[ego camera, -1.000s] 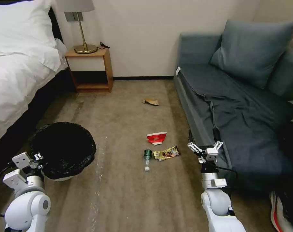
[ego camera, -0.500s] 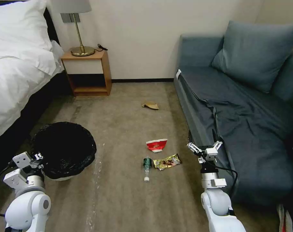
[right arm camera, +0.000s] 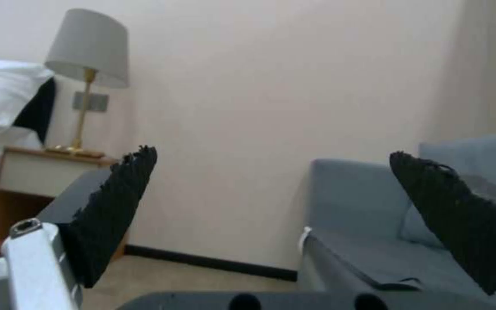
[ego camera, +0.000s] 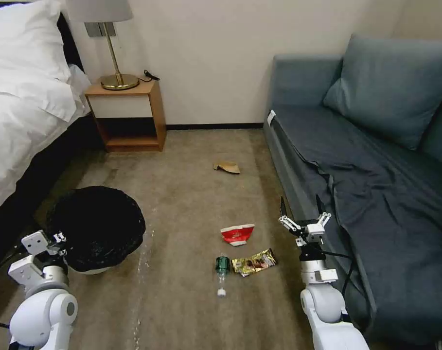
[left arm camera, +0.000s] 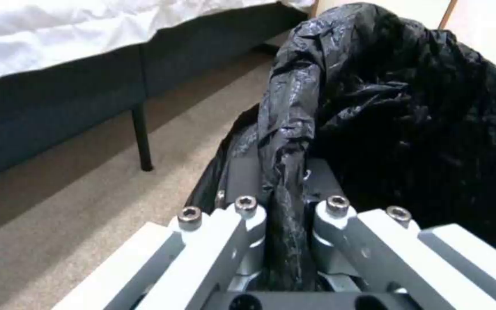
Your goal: Pick up the trash bin, then pick up the garbage on the floor and place it into the trash bin.
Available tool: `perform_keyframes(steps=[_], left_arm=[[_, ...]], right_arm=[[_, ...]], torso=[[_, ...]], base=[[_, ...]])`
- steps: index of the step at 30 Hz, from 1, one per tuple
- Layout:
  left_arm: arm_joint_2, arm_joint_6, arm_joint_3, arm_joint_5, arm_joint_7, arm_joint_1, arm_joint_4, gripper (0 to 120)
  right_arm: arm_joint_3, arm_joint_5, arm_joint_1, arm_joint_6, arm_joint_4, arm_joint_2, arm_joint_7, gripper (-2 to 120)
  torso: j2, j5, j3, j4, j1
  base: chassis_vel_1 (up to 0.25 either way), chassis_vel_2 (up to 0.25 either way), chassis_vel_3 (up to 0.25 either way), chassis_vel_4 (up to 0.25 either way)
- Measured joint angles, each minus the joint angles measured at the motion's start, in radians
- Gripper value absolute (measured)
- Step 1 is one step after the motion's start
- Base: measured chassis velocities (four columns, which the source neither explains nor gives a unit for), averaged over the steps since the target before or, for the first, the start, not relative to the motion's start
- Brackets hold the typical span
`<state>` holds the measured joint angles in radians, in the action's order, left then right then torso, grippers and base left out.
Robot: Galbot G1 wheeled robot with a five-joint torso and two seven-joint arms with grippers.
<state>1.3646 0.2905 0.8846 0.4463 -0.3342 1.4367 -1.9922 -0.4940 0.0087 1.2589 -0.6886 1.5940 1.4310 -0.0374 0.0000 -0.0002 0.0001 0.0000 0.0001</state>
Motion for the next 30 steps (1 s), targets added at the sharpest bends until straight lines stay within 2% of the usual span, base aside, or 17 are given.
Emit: perform_keyframes(steps=[7,9,11,15,17,18,19,20,21,24,25,28,29,30], left_arm=[[0.005,-0.011,-0.011,-0.018,0.02,-0.026,0.065,5],[-0.006,-0.014,-0.012,-0.01,0.022,-0.032,0.086,5],[-0.031,-0.018,-0.012,0.003,0.032,-0.033,0.111,5],[-0.031,-0.029,-0.01,-0.013,0.038,-0.05,0.143,5],[-0.017,-0.033,-0.01,-0.034,0.038,-0.066,0.157,5],[-0.008,-0.033,-0.011,-0.046,0.039,-0.069,0.157,5],[-0.008,-0.033,-0.011,-0.046,0.039,-0.069,0.157,5],[-0.003,-0.029,-0.014,-0.05,0.04,-0.068,0.151,5],[-0.003,-0.029,-0.014,-0.05,0.04,-0.068,0.151,5],[-0.003,0.003,-0.031,-0.05,0.042,-0.064,0.128,5],[-0.003,0.003,-0.031,-0.05,0.042,-0.064,0.128,5],[-0.01,0.059,-0.051,-0.016,0.043,-0.061,0.088,5],[-0.01,0.059,-0.051,-0.016,0.043,-0.061,0.088,5],[-0.009,0.071,-0.056,-0.015,0.043,-0.063,0.074,4]], right_arm=[[0.01,-0.087,0.016,-0.005,-0.013,0.022,-0.006,100],[0.019,-0.111,0.02,0.008,-0.017,0.029,-0.004,100],[0.047,-0.099,0.013,0.054,-0.02,0.031,0.025,100],[0.093,-0.051,-0.008,0.122,-0.017,0.017,0.082,100],[0.145,-0.027,-0.051,0.154,-0.037,-0.015,0.134,100],[0.171,-0.026,-0.07,0.174,-0.046,-0.045,0.133,100],[0.171,-0.026,-0.07,0.174,-0.046,-0.045,0.133,100],[0.192,-0.024,-0.089,0.206,-0.052,-0.088,0.101,100],[0.192,-0.024,-0.089,0.206,-0.052,-0.088,0.101,100],[0.243,0.01,-0.143,0.26,-0.109,-0.21,-0.031,100],[0.243,0.01,-0.143,0.26,-0.109,-0.21,-0.031,100],[0.295,0.029,-0.211,0.264,-0.188,-0.345,-0.14,100],[0.295,0.029,-0.211,0.264,-0.188,-0.345,-0.14,100],[0.313,0.045,-0.237,0.277,-0.209,-0.392,-0.206,100]], torso=[[0.0,-0.0001,0.0,0.0,0.0],[0.0,0.0,0.0,-0.0002,0.0],[0.0,0.0001,0.0,-0.0001,0.0],[0.0,0.0001,0.0,0.0,0.0],[0.0,0.0002,0.0,0.0001,0.0],[0.0,0.0004,0.0,0.0001,0.0],[0.0,0.0004,0.0,0.0001,0.0],[0.0,0.0,0.0,0.0001,0.0],[0.0,0.0,0.0,0.0001,0.0],[0.0,0.0003,0.0,0.0003,0.0],[0.0,0.0003,0.0,0.0003,0.0],[0.0,0.0005,0.0,0.0,0.0],[0.0,0.0005,0.0,0.0,0.0],[0.0,0.0002,0.0,0.0,0.0]], base=[[-0.02,0.023,0.023,-0.017],[0.0,0.0,0.0,0.0],[0.0,0.0,0.0,0.0],[0.0,0.0,0.0,0.0],[0.0,0.0,0.0,0.0],[0.0,0.0,0.0,0.0],[0.0,0.0,0.0,0.0],[0.0,0.0,0.0,0.0],[0.0,0.0,0.0,0.0],[0.0,0.0,0.0,0.0],[0.0,0.0,0.0,0.0],[0.0,0.0,0.0,0.0],[0.0,0.0,0.0,0.0],[0.0,0.0,0.0,0.0]])
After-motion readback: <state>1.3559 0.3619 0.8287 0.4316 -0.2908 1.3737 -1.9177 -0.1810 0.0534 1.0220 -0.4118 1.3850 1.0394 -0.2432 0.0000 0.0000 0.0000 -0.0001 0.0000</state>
